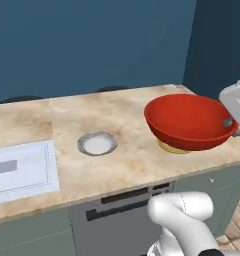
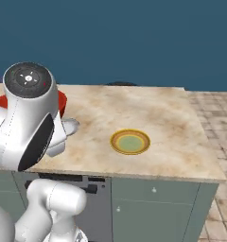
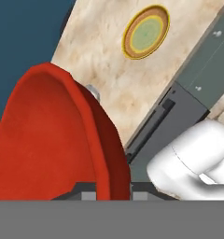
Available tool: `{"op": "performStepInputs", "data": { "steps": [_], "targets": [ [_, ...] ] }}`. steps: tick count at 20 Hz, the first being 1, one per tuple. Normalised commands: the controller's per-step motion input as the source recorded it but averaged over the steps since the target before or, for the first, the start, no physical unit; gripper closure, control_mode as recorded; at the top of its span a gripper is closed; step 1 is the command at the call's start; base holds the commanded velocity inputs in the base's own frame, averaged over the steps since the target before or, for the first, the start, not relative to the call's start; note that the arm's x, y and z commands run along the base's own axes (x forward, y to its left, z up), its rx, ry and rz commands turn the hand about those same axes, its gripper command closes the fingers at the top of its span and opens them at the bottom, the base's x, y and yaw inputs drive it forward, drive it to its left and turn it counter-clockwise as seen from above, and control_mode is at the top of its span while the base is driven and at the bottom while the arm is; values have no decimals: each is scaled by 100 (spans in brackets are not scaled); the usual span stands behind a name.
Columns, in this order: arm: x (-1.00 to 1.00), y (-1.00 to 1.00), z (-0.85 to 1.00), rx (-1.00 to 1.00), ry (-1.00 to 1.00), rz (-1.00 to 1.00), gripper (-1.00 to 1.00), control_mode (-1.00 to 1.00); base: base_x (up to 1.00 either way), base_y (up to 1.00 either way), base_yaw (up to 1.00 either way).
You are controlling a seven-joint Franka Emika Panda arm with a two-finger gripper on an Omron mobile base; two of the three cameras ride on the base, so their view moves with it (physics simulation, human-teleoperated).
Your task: Move the bowls from the cabinet to the plates on the dining table.
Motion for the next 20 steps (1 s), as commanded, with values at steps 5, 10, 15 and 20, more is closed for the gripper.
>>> {"op": "performStepInputs", "data": {
  "steps": [5, 10, 15, 20],
  "targets": [
    [0, 0, 0, 0, 0, 0, 100, 100, 52, 100, -50],
    [0, 0, 0, 0, 0, 0, 100, 100, 88, 84, -29],
    [0, 0, 0, 0, 0, 0, 100, 100, 91, 18, 2],
    [0, 0, 0, 0, 0, 0, 100, 100, 54, 1, 19]
  ]
}}
